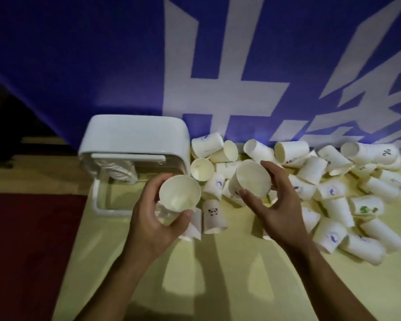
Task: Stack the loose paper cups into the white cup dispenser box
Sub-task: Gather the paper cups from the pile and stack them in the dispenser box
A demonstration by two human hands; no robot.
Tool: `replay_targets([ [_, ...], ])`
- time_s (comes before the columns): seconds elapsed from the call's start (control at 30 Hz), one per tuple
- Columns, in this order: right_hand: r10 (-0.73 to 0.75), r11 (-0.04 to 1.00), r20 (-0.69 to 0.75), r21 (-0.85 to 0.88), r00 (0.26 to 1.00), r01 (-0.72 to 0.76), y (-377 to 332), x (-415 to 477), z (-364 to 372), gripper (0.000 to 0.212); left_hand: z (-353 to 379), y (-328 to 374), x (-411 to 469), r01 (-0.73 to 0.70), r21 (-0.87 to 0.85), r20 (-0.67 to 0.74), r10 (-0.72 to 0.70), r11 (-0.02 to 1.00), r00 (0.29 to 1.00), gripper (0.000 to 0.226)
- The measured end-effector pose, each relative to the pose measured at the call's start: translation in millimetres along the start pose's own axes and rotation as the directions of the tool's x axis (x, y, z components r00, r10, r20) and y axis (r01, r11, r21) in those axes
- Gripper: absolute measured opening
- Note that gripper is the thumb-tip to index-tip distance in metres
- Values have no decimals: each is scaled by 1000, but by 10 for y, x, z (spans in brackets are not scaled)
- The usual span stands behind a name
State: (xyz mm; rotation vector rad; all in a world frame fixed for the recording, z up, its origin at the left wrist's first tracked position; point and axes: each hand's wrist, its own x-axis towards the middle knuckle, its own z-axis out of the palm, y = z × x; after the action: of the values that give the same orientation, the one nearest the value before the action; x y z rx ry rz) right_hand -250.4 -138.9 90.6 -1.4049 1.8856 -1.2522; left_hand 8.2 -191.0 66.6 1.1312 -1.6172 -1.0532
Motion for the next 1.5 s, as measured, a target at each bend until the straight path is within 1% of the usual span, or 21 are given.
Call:
replay_targets([
  [0.1,1,1000,57,12,998,-2,-176,-93,441,62,-436,-137,-76,12,27,-27,-11,1000,1000,69],
  [0.2,7,1000,101,-4,995,-7,-281,-156,765,66,-716,-269,-140,42,40,-57,-40,998,998,70],
  [0.3,11,1000,140,-10,990,-10,-359,-156,1001,66,-886,-398,-178,81,51,-89,-76,995,993,72],
  [0.43,19,999,181,-38,983,-12,-348,-123,1161,65,-929,-503,-164,105,35,-116,-100,994,988,68],
  [0.5,21,999,177,-47,984,-13,-332,-109,1170,64,-899,-529,-128,111,9,-120,-109,994,987,71],
  [0.6,34,998,157,-57,987,-25,-305,-110,1122,61,-800,-558,-26,128,40,-95,-124,991,988,81],
  [0.7,57,998,128,-44,990,-52,-286,-102,1030,57,-661,-553,121,170,55,-51,-167,984,985,82],
  [0.77,74,996,115,-57,991,-68,-268,-100,967,57,-570,-582,190,172,119,-6,-172,978,985,81],
  [0.93,118,989,78,-100,990,-110,-197,-123,860,64,-403,-735,209,165,277,59,-188,947,980,79],
  [1.03,129,987,76,-109,989,-120,-191,-146,831,67,-347,-830,214,211,321,84,-250,923,965,79],
  [1.1,124,988,74,-102,990,-116,-189,-153,822,65,-327,-871,225,244,339,86,-288,909,954,79],
  [1.23,106,991,82,-87,991,-99,-195,-158,826,62,-311,-928,236,295,304,85,-335,906,939,79],
  [1.37,86,994,104,-79,991,-78,-210,-154,868,59,-323,-955,262,312,301,107,-357,901,928,81],
  [1.47,74,997,105,-38,992,-70,-283,-128,934,59,-375,-958,251,343,270,142,-389,900,910,88],
  [1.5,64,998,106,-19,992,-63,-320,-112,971,60,-401,-953,229,348,243,139,-388,905,911,85],
])
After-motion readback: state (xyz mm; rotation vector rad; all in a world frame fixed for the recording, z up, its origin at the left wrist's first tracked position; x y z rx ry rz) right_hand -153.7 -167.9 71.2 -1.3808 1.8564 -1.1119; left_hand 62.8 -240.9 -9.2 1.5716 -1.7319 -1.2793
